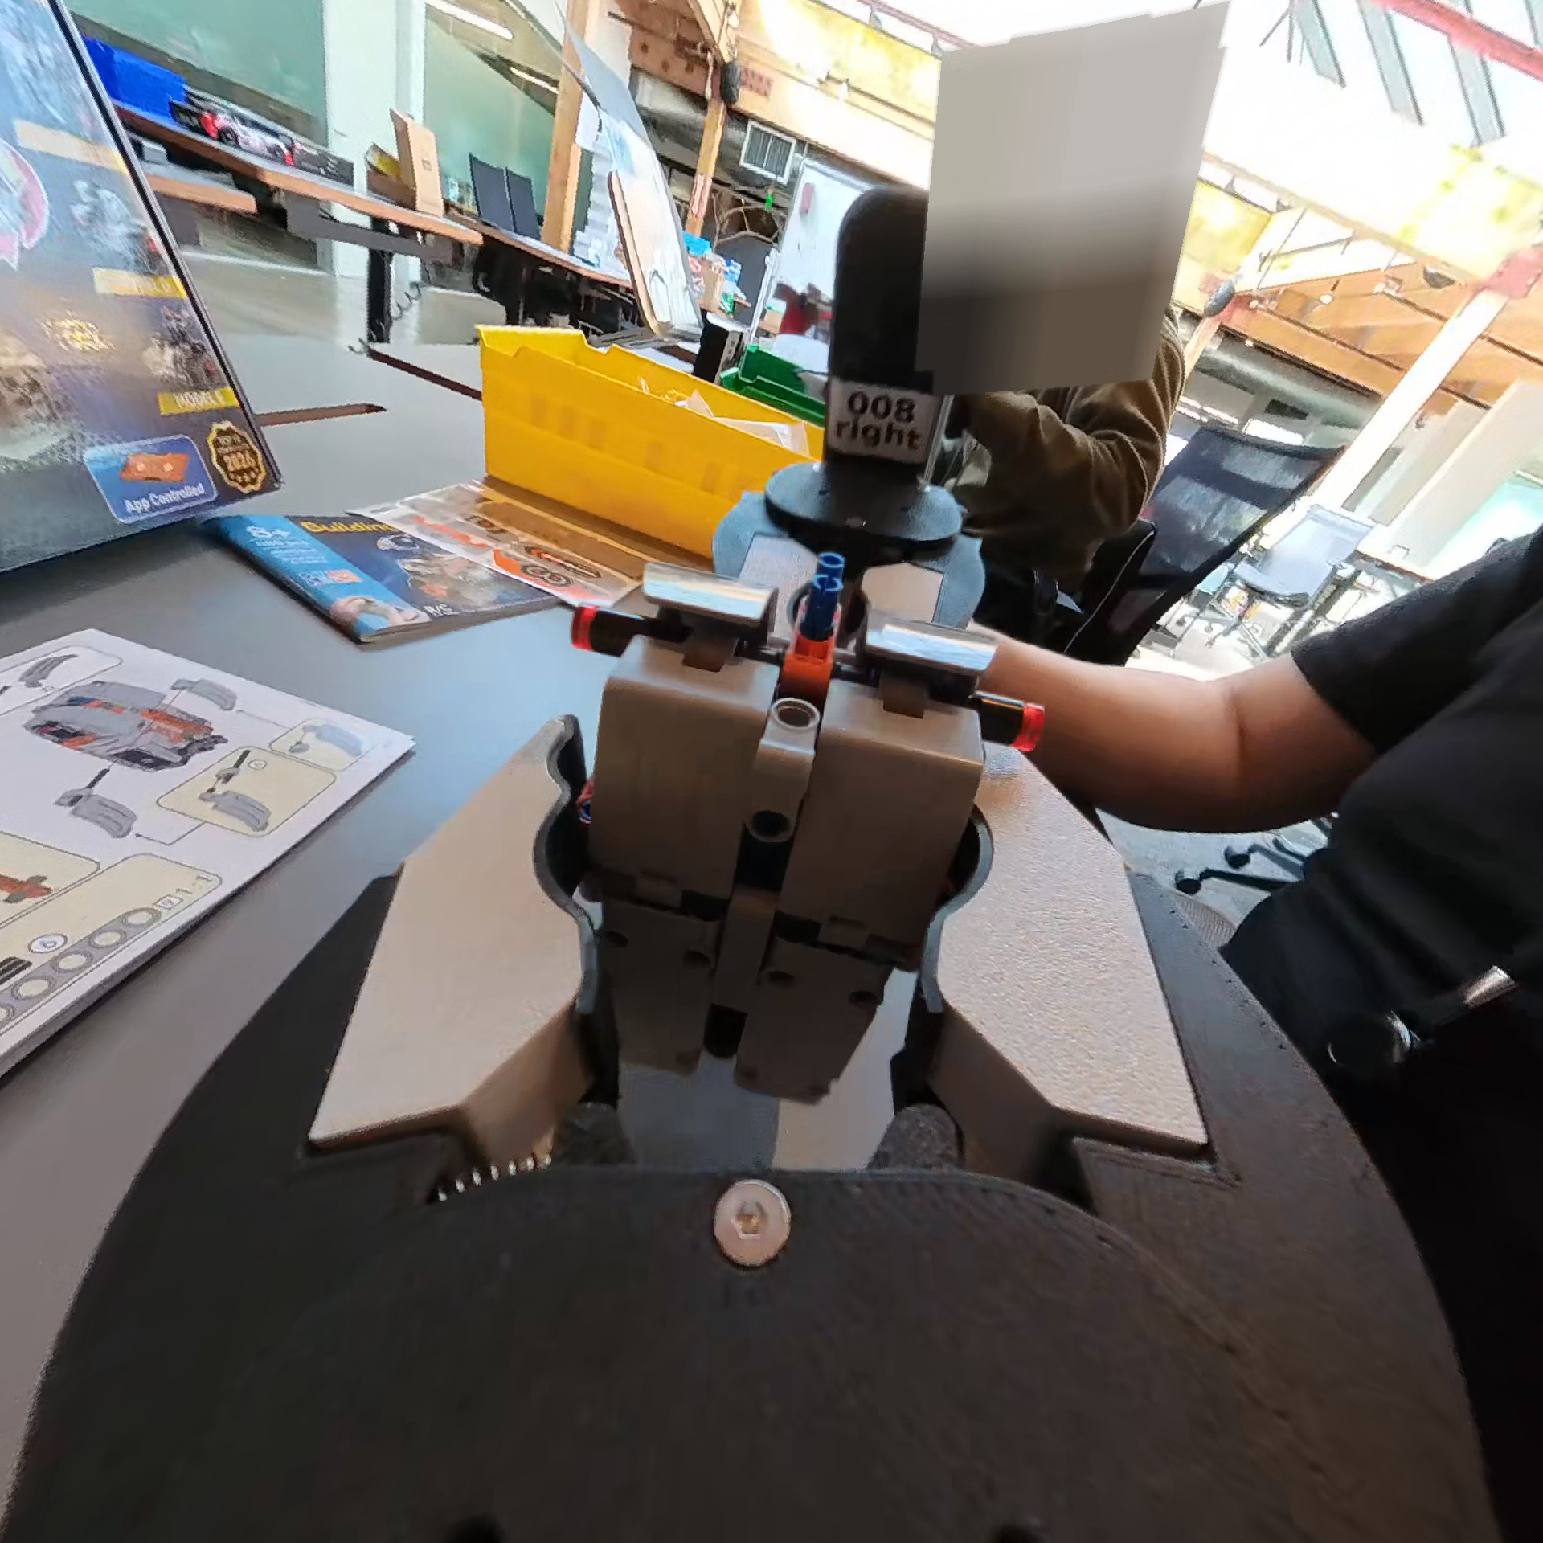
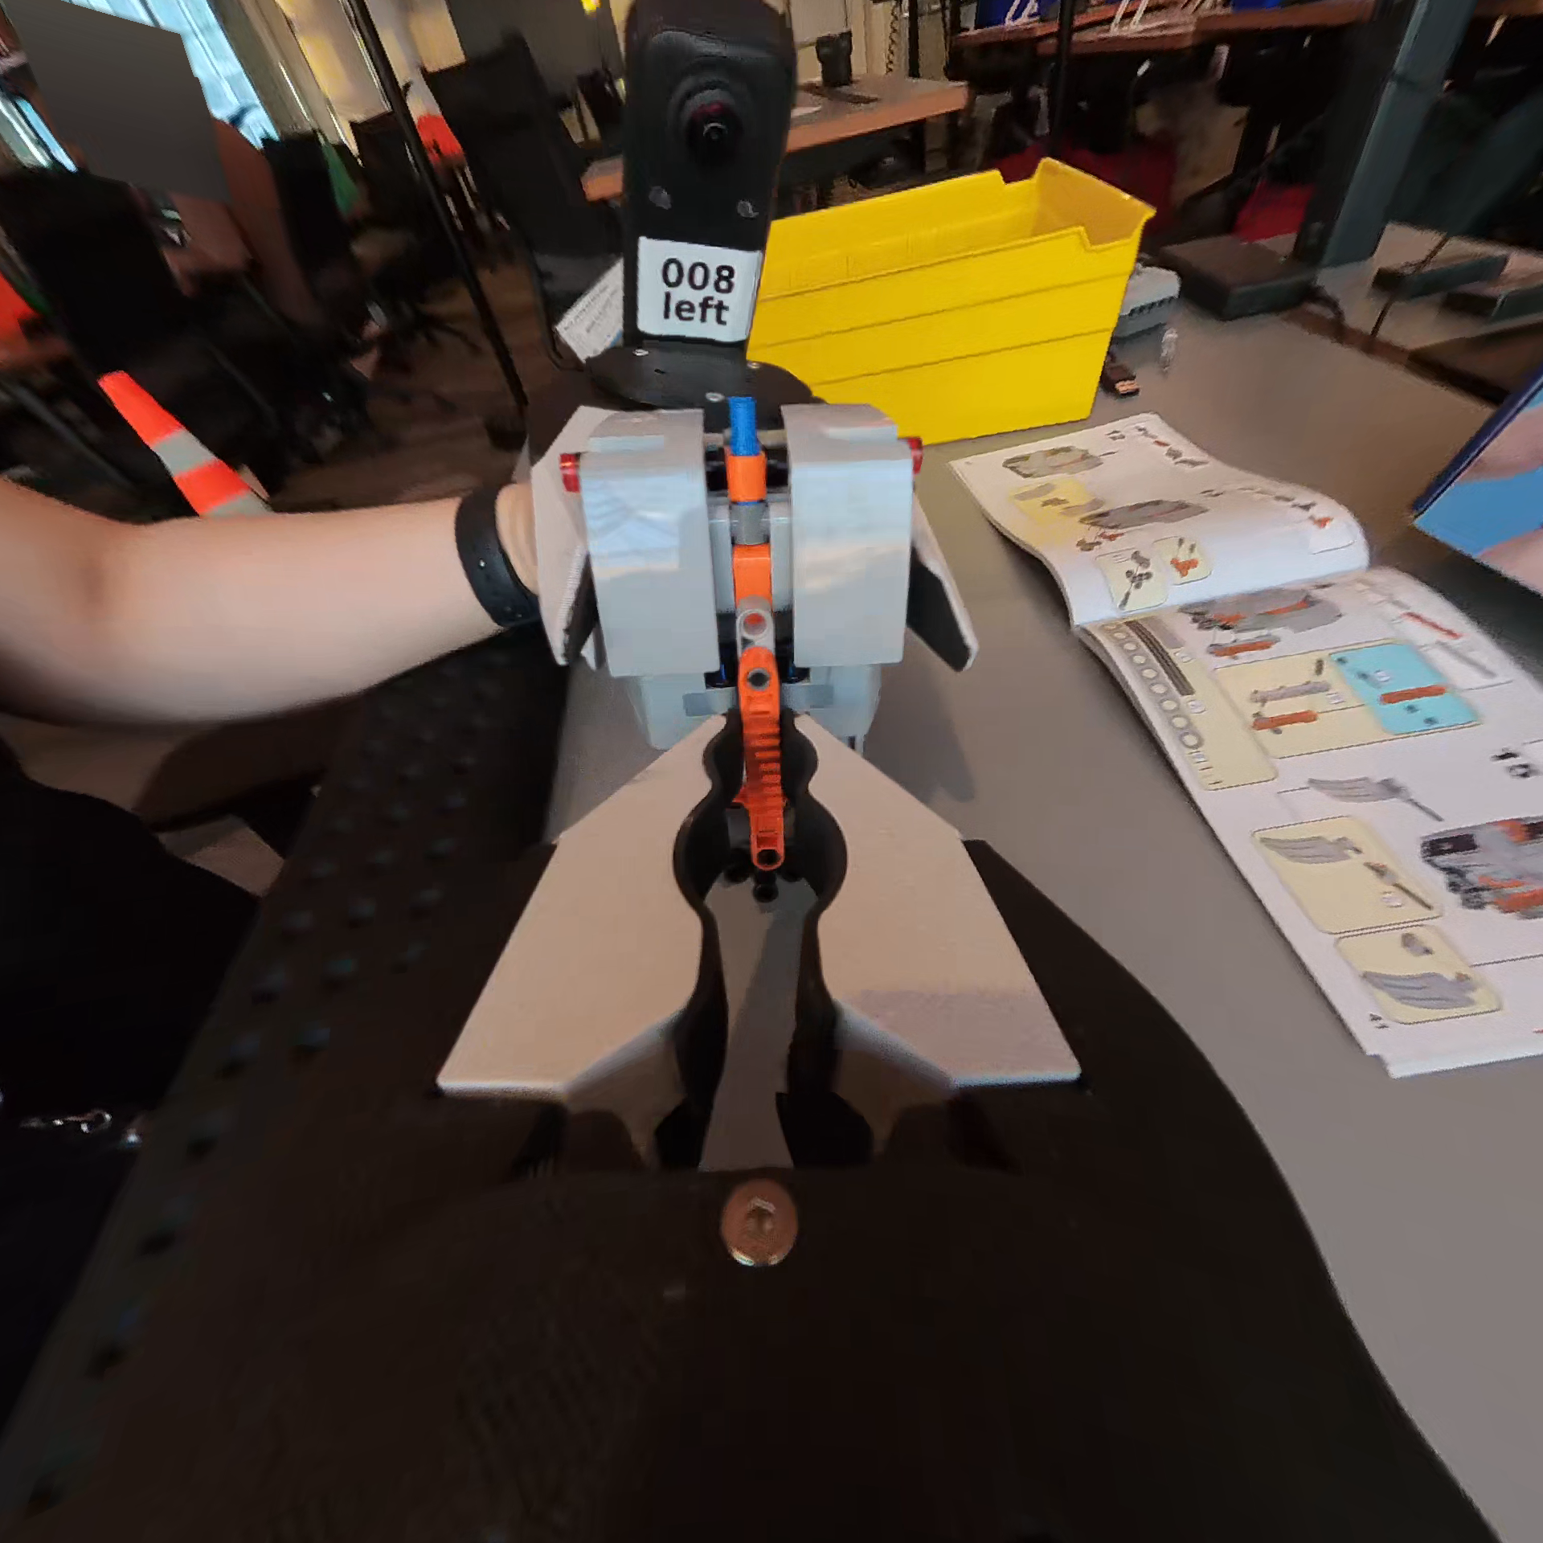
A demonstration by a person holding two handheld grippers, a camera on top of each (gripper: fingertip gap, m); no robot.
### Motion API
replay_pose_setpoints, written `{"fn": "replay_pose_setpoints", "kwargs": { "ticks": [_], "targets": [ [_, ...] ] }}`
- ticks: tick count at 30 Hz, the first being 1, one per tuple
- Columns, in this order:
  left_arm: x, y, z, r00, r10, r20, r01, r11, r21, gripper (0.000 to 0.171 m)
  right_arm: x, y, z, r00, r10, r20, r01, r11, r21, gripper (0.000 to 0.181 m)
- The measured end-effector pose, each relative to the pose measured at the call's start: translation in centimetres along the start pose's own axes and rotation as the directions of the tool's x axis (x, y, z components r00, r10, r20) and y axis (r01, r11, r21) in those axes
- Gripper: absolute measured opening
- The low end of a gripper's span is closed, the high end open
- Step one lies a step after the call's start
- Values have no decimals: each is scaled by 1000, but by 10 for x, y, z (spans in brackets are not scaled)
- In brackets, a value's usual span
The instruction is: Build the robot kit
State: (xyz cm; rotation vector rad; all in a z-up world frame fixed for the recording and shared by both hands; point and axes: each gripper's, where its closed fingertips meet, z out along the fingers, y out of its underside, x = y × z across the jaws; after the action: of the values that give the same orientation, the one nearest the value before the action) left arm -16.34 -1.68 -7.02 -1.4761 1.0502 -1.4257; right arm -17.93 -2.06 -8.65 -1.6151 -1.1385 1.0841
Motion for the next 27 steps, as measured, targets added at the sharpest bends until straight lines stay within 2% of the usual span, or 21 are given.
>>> {"fn": "replay_pose_setpoints", "kwargs": {
  "ticks": [5,11,16,20,23,27],
  "targets": [
    [-5,20,-14,996,55,63,-49,993,-104,80,-3,9,2,999,-40,-7,39,997,-69,6],
    [-2,26,-25,985,152,77,-140,979,-145,82,-9,11,3,997,-74,23,75,994,-76,6],
    [7,30,-24,980,197,20,-191,968,-164,78,-12,14,3,993,-114,33,117,990,-82,6],
    [6,27,-25,966,257,41,-248,957,-147,70,-12,13,4,989,-149,14,150,986,-67,6],
    [7,28,-25,959,281,43,-272,951,-146,69,-14,5,3,989,-150,14,150,988,-31,18],
    [7,27,-24,963,267,41,-260,957,-130,70,-16,1,-2,987,-160,10,160,987,-9,6]
  ]
}}
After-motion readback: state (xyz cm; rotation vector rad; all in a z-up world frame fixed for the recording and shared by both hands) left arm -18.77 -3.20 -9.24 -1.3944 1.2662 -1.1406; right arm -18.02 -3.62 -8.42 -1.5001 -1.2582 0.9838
